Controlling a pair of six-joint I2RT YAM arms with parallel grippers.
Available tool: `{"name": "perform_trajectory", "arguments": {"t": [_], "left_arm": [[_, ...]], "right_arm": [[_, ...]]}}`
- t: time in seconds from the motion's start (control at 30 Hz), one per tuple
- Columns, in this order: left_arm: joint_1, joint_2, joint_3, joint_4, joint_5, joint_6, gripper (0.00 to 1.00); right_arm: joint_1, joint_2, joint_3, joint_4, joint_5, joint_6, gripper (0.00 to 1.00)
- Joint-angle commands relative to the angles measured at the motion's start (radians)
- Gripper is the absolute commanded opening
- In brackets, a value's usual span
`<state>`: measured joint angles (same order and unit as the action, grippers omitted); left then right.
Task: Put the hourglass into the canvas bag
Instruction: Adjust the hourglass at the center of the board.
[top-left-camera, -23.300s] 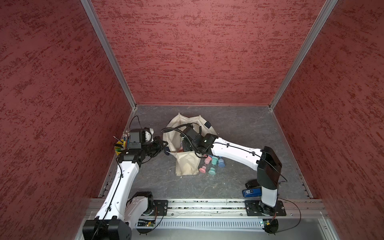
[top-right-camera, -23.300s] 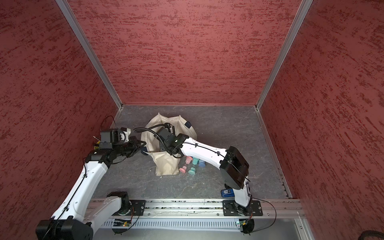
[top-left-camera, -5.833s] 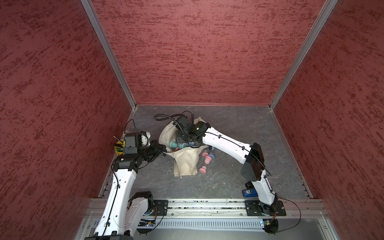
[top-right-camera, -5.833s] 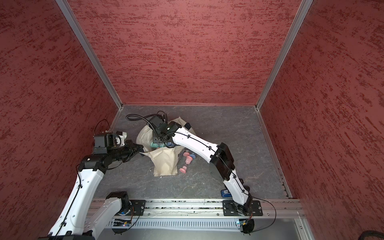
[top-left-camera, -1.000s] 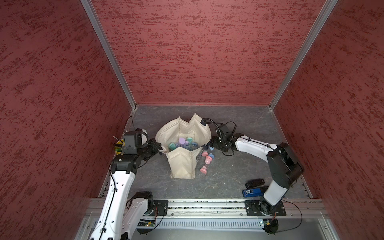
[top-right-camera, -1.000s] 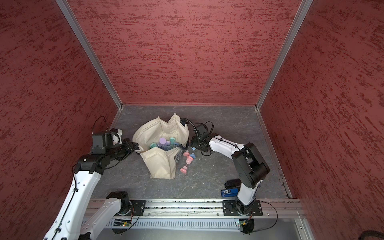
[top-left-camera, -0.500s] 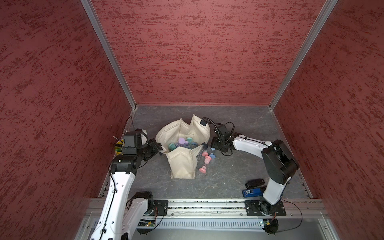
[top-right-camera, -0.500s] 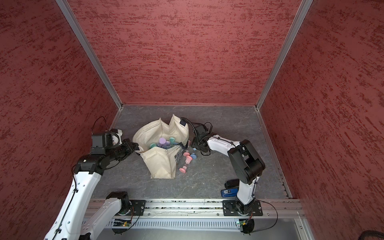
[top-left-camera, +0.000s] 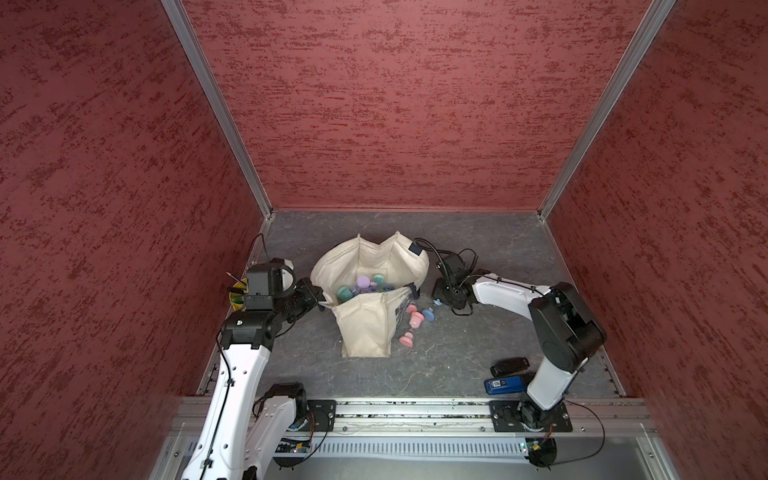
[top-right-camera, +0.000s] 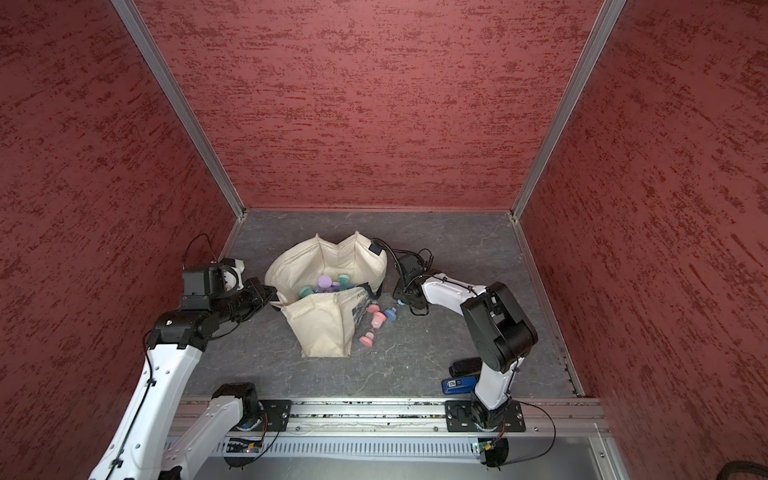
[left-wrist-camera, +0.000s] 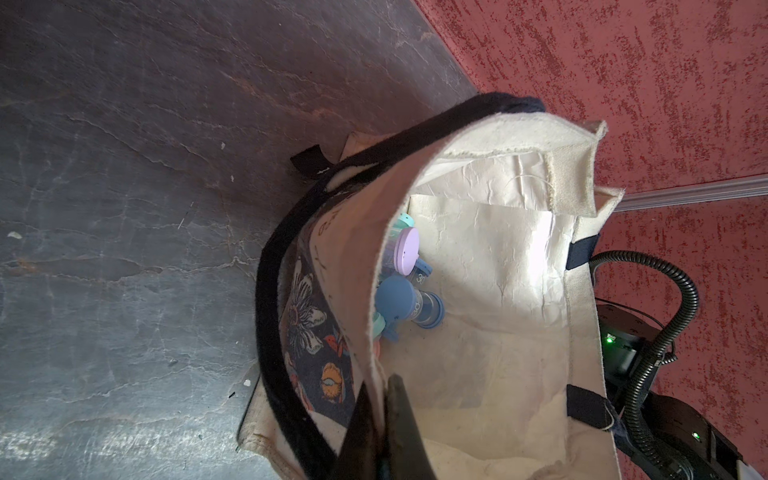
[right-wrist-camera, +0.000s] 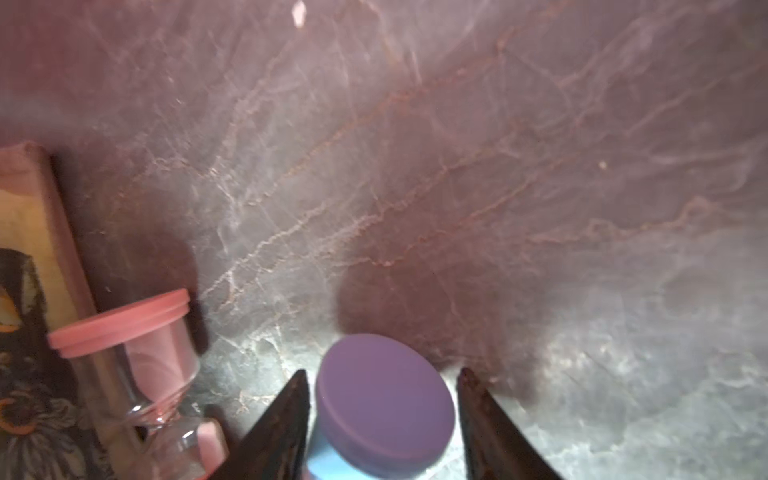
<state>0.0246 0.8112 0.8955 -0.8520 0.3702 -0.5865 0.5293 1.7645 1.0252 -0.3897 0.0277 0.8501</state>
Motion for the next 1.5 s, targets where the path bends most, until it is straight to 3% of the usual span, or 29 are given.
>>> {"name": "perform_trajectory", "arguments": {"t": [0.0,0.43,1.07,1.47], "left_arm": [[0.011,-0.012,-0.015,-0.004,0.021,0.008,0.00],[0.031,-0.012,-0.018,0.001,0.045,0.006,0.00],[0.040,-0.007,-0.017,0.007,0.062,0.005,0.00],[0.045,-0.010,-0.017,0.005,0.068,0.009,0.00]], "right_arm": [[-0.004,-0.041,-0.021,0.015,0.010,0.025,0.64],[0.002,-0.270,-0.047,-0.025,0.084,0.089,0.77],[0.011,-0.106,-0.059,0.060,-0.021,0.159,0.72],[0.017,-0.038,-0.066,0.072,-0.017,0.176,0.62]]}}
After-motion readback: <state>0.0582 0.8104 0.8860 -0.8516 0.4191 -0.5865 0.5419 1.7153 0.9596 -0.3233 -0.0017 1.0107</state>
